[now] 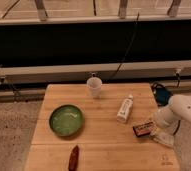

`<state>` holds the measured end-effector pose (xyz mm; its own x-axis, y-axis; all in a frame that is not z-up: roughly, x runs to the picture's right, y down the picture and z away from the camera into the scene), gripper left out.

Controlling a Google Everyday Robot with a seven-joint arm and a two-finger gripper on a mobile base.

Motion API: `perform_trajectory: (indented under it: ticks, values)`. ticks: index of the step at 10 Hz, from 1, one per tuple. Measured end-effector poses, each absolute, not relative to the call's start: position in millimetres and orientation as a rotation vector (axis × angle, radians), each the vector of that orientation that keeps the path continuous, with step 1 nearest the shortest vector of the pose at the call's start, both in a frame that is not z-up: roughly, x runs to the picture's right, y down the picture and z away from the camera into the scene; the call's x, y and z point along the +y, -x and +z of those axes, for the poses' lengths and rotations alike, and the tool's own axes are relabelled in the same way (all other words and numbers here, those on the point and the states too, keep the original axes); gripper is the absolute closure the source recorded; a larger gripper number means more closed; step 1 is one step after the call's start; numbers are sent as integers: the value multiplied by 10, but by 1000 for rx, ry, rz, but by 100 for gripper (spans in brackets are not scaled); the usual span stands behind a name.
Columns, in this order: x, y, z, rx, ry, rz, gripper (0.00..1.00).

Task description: Place the eraser on the white sponge

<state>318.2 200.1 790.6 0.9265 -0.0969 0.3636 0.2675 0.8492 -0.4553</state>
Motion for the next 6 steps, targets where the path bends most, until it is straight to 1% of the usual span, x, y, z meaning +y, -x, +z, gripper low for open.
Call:
perform_trajectory:
  ticks: [3, 5, 6]
  values:
    - [2002, -3174, 7905, -342, 525, -196, 76]
    - [1998, -3170, 7906, -346, 524, -195, 70]
    - [2002, -3170, 7904, -347, 526, -195, 73]
